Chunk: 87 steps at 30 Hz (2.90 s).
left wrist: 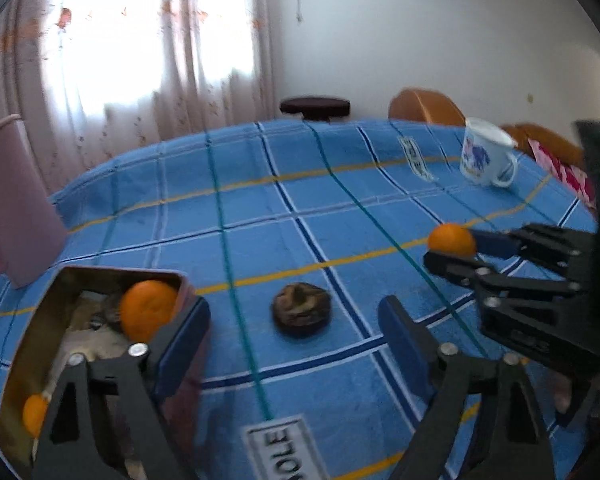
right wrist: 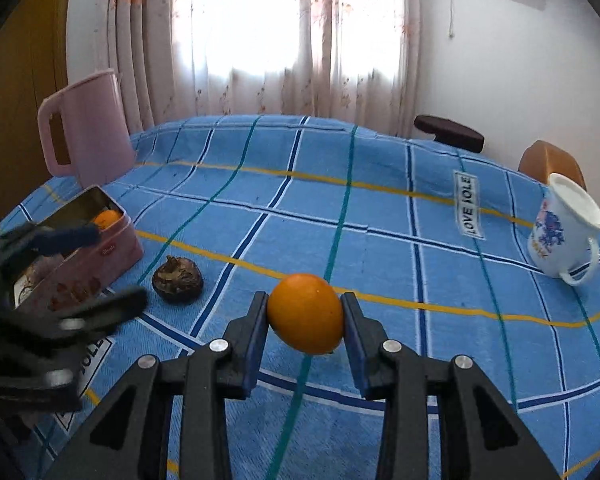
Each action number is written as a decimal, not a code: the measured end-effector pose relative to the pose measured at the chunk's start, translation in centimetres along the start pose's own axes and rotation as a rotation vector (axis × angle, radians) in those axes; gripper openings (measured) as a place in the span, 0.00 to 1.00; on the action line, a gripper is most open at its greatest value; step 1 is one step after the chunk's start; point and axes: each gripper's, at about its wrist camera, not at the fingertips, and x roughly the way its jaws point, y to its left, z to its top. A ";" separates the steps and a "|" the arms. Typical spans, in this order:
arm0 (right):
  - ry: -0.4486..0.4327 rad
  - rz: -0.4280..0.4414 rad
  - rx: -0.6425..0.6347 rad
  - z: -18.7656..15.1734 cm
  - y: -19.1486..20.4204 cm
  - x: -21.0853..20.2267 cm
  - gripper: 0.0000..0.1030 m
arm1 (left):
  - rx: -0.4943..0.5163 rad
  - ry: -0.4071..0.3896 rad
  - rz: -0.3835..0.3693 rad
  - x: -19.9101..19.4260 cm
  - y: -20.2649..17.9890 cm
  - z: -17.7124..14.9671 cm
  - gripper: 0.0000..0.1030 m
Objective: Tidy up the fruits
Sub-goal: 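Grasp a second orange on the tablecloth with the right tool, then grasp the dark brown round fruit with the left tool while the right tool holds the orange, then hold the dark fruit in the left tool while the right tool holds the orange above the table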
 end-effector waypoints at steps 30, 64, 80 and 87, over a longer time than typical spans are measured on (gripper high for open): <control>-0.151 0.026 -0.037 -0.3 0.6 -2.7 0.37 | -0.025 0.028 -0.047 1.4 -0.7 0.5 0.44; -0.328 -0.006 -0.067 -1.4 1.1 -6.1 0.37 | -0.011 -0.218 0.048 -3.5 -1.5 -0.5 0.44; -0.387 -0.024 -0.083 -2.2 1.5 -7.4 0.37 | -0.033 -0.306 0.064 -5.1 -1.1 -1.1 0.44; -0.402 -0.026 -0.081 -2.5 1.4 -7.7 0.37 | -0.035 -0.329 0.066 -5.7 -1.1 -1.3 0.44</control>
